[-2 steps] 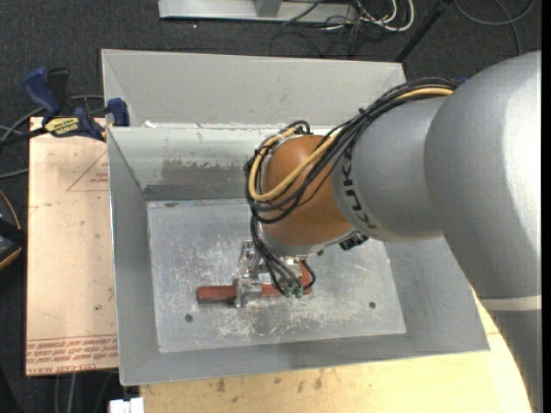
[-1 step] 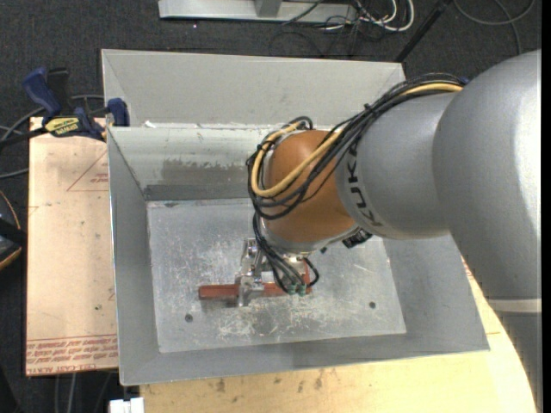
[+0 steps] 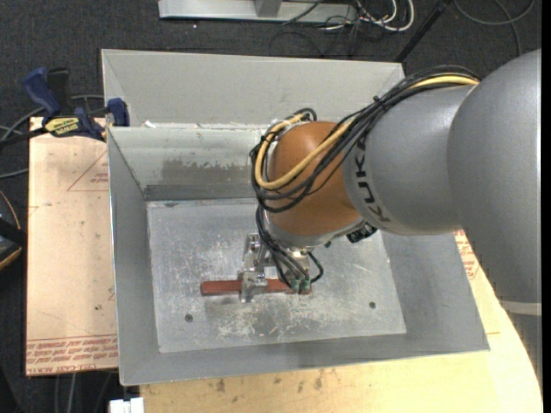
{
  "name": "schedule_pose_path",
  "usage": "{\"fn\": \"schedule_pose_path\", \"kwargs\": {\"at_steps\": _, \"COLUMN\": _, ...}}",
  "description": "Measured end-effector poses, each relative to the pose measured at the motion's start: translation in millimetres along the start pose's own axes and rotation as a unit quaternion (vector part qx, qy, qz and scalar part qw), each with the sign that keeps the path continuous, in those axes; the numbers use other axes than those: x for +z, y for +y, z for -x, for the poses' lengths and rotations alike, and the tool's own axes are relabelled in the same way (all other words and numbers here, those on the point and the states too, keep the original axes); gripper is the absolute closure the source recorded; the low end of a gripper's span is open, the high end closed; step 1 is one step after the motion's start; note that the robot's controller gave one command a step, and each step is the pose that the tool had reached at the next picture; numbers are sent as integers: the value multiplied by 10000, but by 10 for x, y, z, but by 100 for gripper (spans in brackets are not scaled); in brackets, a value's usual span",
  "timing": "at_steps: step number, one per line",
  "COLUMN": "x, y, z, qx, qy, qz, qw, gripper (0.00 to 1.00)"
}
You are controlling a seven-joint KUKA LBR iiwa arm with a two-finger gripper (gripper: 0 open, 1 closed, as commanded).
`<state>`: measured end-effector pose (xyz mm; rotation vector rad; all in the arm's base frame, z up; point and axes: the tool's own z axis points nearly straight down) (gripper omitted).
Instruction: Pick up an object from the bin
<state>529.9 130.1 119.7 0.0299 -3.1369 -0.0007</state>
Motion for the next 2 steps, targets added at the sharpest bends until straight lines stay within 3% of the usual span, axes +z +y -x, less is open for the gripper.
{"fn": "schedule_pose_path", "kwargs": {"at_steps": 2, "x": -301, "y": 2, "z": 11, "qx": 4, "qy": -27, "qz": 4, "qw": 10000, "gripper": 100}}
